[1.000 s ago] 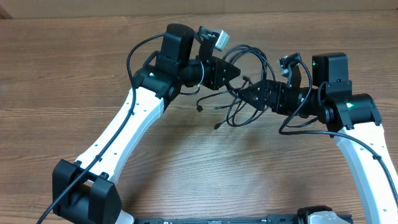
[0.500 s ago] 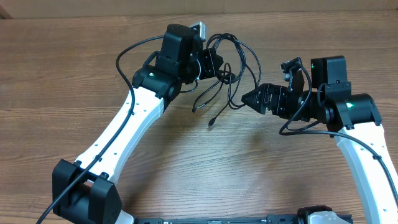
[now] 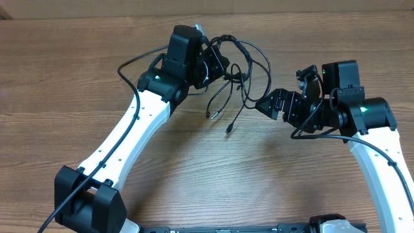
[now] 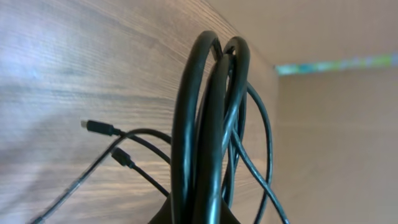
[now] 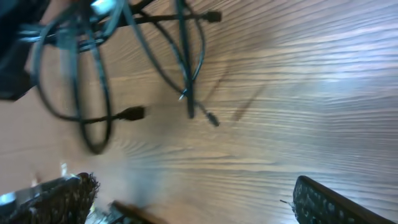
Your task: Untangle cables
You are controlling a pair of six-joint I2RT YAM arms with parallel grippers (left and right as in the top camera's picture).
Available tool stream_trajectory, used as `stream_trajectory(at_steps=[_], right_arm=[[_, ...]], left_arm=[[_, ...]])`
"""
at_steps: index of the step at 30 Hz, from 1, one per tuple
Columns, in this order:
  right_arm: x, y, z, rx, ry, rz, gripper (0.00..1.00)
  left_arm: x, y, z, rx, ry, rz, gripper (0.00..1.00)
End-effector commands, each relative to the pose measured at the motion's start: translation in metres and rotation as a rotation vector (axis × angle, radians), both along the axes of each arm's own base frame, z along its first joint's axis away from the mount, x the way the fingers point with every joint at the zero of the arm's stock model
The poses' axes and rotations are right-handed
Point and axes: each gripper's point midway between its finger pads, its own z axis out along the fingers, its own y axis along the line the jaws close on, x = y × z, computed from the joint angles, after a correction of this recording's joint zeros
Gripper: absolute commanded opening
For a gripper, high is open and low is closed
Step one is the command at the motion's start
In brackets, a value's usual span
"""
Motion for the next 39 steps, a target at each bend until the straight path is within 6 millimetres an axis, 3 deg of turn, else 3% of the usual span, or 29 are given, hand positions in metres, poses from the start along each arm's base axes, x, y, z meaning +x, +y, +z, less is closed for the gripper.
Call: stream_trajectory(at_steps=[1, 3, 11, 16, 21, 25, 29, 35, 39], right_arm=[[0.005, -0.015, 0.001, -0.080, -0.034, -0.054, 1.00], [0.011, -0.018, 0.001, -0.101, -0.054, -0.071, 1.00], [0.043, -0.033, 0.004, -0.161, -0.143, -0.178, 1.00], [0.062, -0.064, -0.014, -0.290, -0.115, -0.346, 1.00], [0.062, -0.082, -0.044, -0.400, -0.022, -0.393, 1.00], [0.053, -0.094, -0.061, -0.481, 0.051, -0.413, 1.00], [0.046, -0.110, -0.064, -0.564, 0.076, -0.458, 1.00], [0.046, -0.111, -0.064, -0.570, 0.076, -0.460, 1.00], [0.046, -0.111, -0.064, -0.570, 0.076, -0.460, 1.00]], left_arm=[[-0.009, -0.006, 0.020, -0.201, 0.174, 0.121, 0.04], [-0.018, -0.012, 0.018, -0.276, 0.289, 0.142, 0.04], [-0.035, -0.027, 0.025, -0.354, 0.383, 0.056, 0.04], [-0.044, -0.033, 0.028, -0.375, 0.408, 0.002, 0.04], [-0.045, -0.032, 0.031, -0.390, 0.418, -0.025, 0.04], [-0.033, -0.016, 0.033, -0.380, 0.367, -0.019, 0.04], [-0.018, 0.014, 0.037, -0.395, 0.328, -0.018, 0.04], [-0.003, 0.052, 0.046, -0.405, 0.244, -0.052, 0.04], [0.005, 0.073, 0.057, -0.376, 0.095, -0.125, 0.04]])
